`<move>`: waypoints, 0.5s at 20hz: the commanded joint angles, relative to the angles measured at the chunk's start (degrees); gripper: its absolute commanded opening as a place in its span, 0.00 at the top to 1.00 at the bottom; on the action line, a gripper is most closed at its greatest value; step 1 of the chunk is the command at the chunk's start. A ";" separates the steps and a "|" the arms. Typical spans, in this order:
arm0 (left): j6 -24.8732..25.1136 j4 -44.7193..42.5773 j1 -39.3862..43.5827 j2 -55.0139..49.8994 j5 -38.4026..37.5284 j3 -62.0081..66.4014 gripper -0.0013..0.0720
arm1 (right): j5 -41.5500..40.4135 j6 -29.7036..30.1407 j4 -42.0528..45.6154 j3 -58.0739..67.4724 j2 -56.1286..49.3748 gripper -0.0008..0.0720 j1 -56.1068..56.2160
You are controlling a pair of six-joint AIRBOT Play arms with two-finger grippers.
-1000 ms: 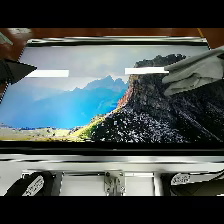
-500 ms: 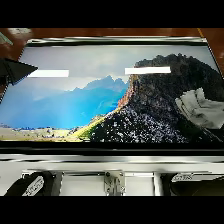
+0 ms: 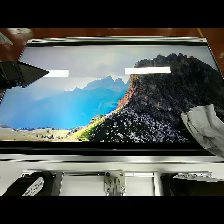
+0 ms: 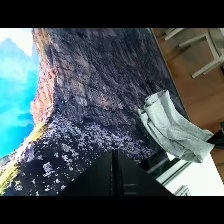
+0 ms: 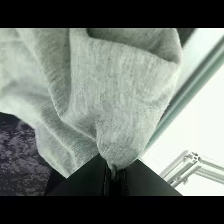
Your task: Fold the shirts.
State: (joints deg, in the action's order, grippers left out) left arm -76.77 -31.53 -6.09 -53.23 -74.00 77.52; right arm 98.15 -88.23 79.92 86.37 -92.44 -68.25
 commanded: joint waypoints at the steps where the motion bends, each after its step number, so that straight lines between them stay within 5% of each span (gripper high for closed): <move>1: 0.02 -0.07 2.21 -0.02 0.39 -0.02 0.93 | -3.34 1.05 0.13 -7.80 0.90 0.91 -3.93; 10: 0.02 -0.07 2.95 -0.46 5.60 -0.02 0.93 | -10.84 3.58 -0.04 -27.98 1.20 0.91 -3.98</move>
State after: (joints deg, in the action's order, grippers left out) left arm -76.77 -31.57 -3.29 -53.45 -69.71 77.52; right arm 88.90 -85.36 79.83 62.04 -91.44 -72.05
